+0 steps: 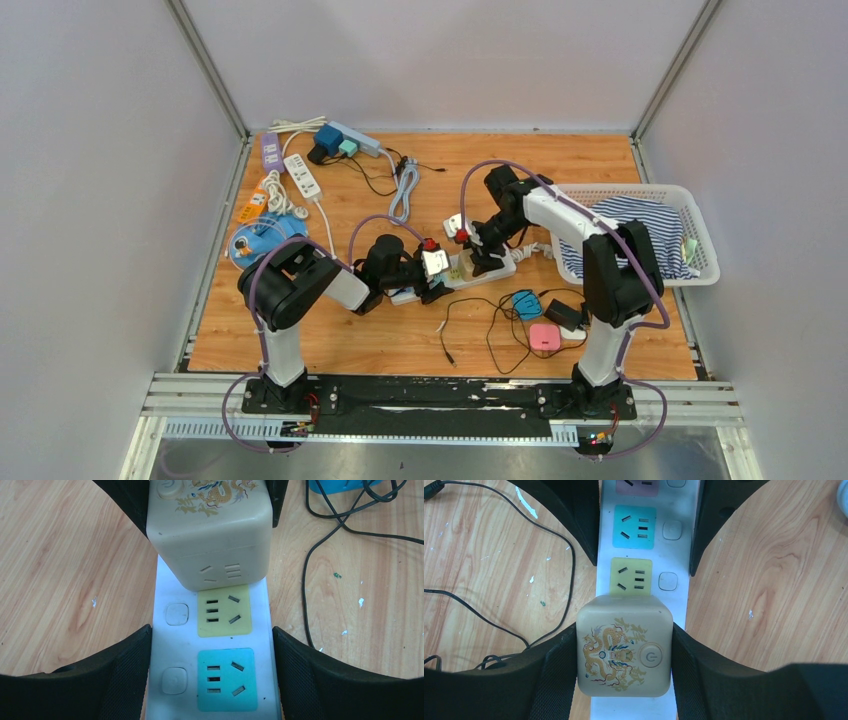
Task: Pull the plug off the socket
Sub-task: Remove the plug from the socket.
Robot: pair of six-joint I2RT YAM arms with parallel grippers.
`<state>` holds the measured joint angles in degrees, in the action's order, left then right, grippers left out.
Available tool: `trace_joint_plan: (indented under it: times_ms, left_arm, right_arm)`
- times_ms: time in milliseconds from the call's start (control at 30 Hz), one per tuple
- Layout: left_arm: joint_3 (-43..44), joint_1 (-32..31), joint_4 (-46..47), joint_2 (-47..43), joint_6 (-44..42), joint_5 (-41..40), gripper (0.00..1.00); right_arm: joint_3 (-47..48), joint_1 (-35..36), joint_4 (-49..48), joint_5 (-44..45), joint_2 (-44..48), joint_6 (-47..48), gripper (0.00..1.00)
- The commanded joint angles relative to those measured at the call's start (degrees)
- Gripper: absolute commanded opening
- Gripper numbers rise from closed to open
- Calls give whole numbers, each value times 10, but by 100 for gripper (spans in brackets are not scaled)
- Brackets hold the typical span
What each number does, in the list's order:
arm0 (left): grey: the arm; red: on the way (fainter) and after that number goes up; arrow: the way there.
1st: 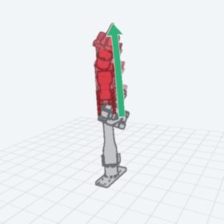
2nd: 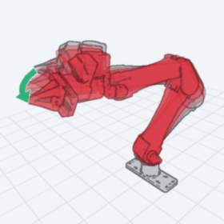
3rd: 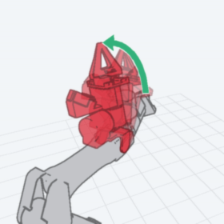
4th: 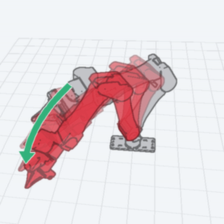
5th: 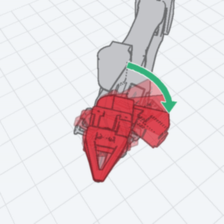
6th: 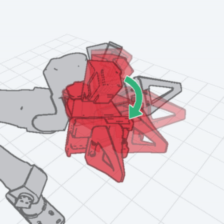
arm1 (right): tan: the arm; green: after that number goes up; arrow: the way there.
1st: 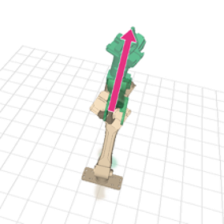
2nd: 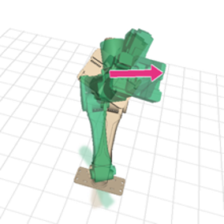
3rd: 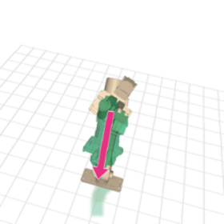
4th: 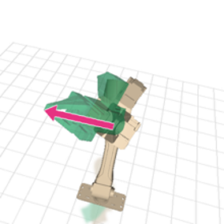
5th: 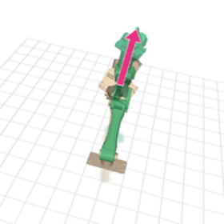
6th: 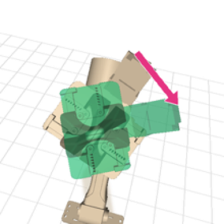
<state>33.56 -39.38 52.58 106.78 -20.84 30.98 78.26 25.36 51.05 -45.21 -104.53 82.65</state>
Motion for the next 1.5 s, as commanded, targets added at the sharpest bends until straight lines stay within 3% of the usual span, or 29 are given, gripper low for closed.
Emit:
trace_joint_plan:
  times_ms: [0, 200, 600, 1033, 1333, 1467]
  left_arm:
    - [-4, 5, -37, 17, 1, 0, 0]
    - [-4, 5, -37, 16, 2, -1, 0]
    - [-3, 5, -36, 18, 1, 0, 0]
    - [-5, 6, -37, 14, 1, -4, 0]
    - [-5, 5, -36, 15, 2, -5, 0]
    - [-5, 6, -36, 15, 3, -6, 0]
  right_arm:
    - [-3, -28, 67, -15, 13, -3, 0]
    - [-14, -38, 62, -30, 14, -1, 0]
    - [12, 21, 97, -66, 10, 9, 0]
    - [-7, -45, 77, -38, 18, 8, 0]
    - [13, 31, 101, -57, 12, 9, 0]
    - [14, 30, 106, -49, 20, 14, 0]
